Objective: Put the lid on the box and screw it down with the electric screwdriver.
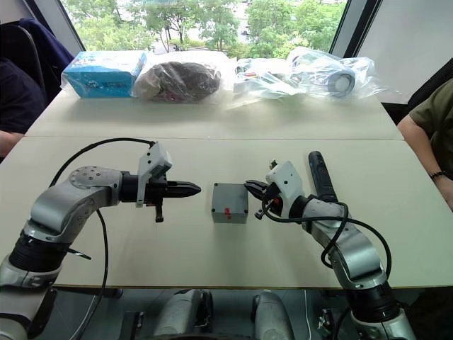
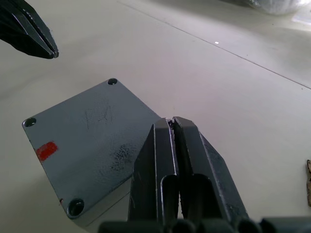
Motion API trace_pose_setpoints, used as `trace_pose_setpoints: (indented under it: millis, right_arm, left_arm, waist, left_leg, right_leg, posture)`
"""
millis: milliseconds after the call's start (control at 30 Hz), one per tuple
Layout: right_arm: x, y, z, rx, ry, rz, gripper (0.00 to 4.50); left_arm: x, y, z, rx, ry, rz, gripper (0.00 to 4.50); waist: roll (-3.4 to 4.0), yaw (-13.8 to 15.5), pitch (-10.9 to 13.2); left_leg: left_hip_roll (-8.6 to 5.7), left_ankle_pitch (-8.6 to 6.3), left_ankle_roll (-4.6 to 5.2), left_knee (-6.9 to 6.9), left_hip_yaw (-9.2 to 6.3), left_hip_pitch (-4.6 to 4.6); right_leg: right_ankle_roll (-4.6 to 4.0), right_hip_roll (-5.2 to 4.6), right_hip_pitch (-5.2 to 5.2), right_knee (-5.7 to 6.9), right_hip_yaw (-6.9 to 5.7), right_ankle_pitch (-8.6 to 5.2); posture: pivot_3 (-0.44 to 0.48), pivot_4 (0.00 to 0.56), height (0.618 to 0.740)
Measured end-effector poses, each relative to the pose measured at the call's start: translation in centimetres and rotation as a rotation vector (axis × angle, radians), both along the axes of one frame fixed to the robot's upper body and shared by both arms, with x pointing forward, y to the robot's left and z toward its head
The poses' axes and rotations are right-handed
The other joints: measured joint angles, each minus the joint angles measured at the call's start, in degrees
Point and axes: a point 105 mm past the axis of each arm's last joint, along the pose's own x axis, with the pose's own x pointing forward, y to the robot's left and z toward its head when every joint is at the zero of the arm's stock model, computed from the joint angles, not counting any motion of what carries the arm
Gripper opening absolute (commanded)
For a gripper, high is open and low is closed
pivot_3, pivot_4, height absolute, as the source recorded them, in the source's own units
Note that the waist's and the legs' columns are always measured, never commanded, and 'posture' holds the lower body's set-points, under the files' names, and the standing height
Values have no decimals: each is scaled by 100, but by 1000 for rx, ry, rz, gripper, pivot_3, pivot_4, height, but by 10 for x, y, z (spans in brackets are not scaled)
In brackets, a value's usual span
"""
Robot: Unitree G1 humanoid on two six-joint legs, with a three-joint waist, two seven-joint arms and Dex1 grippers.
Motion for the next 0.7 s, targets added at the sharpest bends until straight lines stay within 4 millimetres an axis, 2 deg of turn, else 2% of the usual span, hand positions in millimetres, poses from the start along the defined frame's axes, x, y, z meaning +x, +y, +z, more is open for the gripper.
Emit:
trace_pose_setpoints:
  millis: [100, 200, 300, 367, 400, 433, 533, 567, 633, 700]
  right_arm:
    - [1, 0, -1, -4, 2, 1, 27]
    - [1, 0, -3, -6, 12, -1, 741]
    - [2, 0, -3, -8, 10, -2, 1752]
    - [2, 0, -2, -9, 9, -1, 2724]
    - [3, 0, 0, -10, 7, -1, 2939]
    - [4, -1, 1, -8, 4, -6, 3400]
    - [8, -12, 8, 17, 15, -64, 3400]
    - [11, -21, 15, 47, 14, -116, 3400]
    - [20, -44, 43, 128, -20, -232, 3400]
    - [23, -61, 64, 149, -34, -286, 3970]
  left_arm:
    - [0, -1, 1, -2, -3, -1, 0]
    - [1, -2, 2, -7, -8, -5, 0]
    - [1, -4, 3, -13, -10, -8, 0]
    - [1, -5, 4, -21, -9, -12, 0]
    - [0, -6, 4, -26, -9, -15, 0]
    - [0, -8, 5, -33, -10, -20, 0]
    - [0, -12, 12, -70, -31, -39, 0]
    - [2, -14, 17, -86, -49, -44, 0]
    - [5, -21, 34, -117, -100, -58, 0]
    - [8, -24, 49, -132, -144, -74, 0]
  waist:
    - [0, 0, 0]
    - [0, 3, 0]
    - [0, -4, 0]
    - [0, -4, 0]
    - [0, -2, 0]
    - [0, 2, 0]
    - [0, 11, 0]
    - [-1, 17, 1]
    - [-1, 9, 1]
    - [2, 0, 2]
  left_leg:
    - [0, 0, 0, 0, 0, 0]
    - [0, 0, 0, 0, 0, 0]
    - [0, 0, 0, 0, 0, 0]
    - [0, 0, 0, 0, 0, 0]
    - [0, 0, 0, 0, 0, 0]
    - [0, 0, 0, 0, 0, 0]
    - [0, 0, 0, 1, 0, -1]
    - [0, 0, -1, 1, -1, -2]
    - [-1, 1, -2, 3, -1, -1]
    - [0, 1, -1, 1, -1, 1]
  right_leg:
    - [0, 0, 0, 0, 0, 0]
    - [0, 0, 0, 0, 0, 0]
    - [0, 0, 0, 0, 0, 0]
    - [0, 0, 0, 0, 0, 0]
    - [0, 0, 0, 0, 0, 0]
    - [0, 0, 0, 0, 0, 0]
    - [0, -2, 1, 0, 0, 0]
    - [0, -2, 1, 0, 0, 1]
    - [0, -2, 2, 0, 0, 2]
    - [0, -1, 3, 1, -1, 1]
  posture:
    - [0, 150, 740]
    - [0, 150, 740]
    - [0, 150, 740]
    - [0, 150, 740]
    - [0, 150, 740]
    - [0, 150, 740]
    - [0, 150, 740]
    - [0, 150, 740]
    - [0, 150, 740]
    - [0, 150, 740]
